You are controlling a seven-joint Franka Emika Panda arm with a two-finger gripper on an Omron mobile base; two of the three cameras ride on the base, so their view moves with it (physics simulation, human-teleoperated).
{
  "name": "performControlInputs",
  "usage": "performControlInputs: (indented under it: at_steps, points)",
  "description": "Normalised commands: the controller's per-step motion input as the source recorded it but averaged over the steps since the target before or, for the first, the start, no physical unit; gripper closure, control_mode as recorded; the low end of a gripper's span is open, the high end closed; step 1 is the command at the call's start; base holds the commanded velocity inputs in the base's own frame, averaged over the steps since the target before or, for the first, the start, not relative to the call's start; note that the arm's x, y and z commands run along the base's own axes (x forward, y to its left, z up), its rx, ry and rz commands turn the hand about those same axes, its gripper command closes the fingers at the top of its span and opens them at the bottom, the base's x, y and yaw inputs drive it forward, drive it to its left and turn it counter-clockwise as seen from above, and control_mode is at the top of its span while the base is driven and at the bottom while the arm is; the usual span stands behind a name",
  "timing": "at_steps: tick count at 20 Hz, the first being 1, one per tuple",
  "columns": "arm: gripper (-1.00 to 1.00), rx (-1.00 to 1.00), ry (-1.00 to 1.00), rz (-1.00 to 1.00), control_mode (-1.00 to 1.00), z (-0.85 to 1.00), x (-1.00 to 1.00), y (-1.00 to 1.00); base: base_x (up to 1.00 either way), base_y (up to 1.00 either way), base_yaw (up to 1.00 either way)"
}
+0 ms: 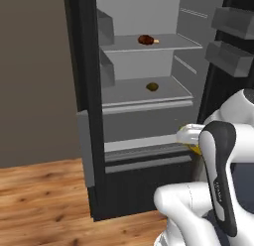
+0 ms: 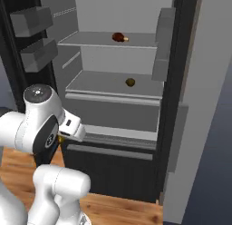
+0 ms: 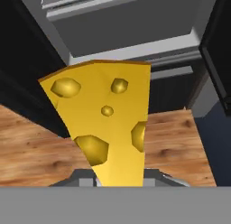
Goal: Take the cheese, steak, and avocado from the fridge and place them on the plate on the dining counter to create an appetizer plate.
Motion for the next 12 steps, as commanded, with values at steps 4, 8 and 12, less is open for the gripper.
performControlInputs:
  at_steps: [4,8,12]
  points:
    - [1.00,0.00,0.00,0.00,1.00,0.00,0.00,0.00,-0.66,0.01,0.22]
    - [1.00,0.00,0.00,0.00,1.00,0.00,0.00,0.00,-0.52,0.00,0.69]
    - [1.00,0.00,0.00,0.00,1.00,0.00,0.00,0.00,-0.40,0.01,0.84]
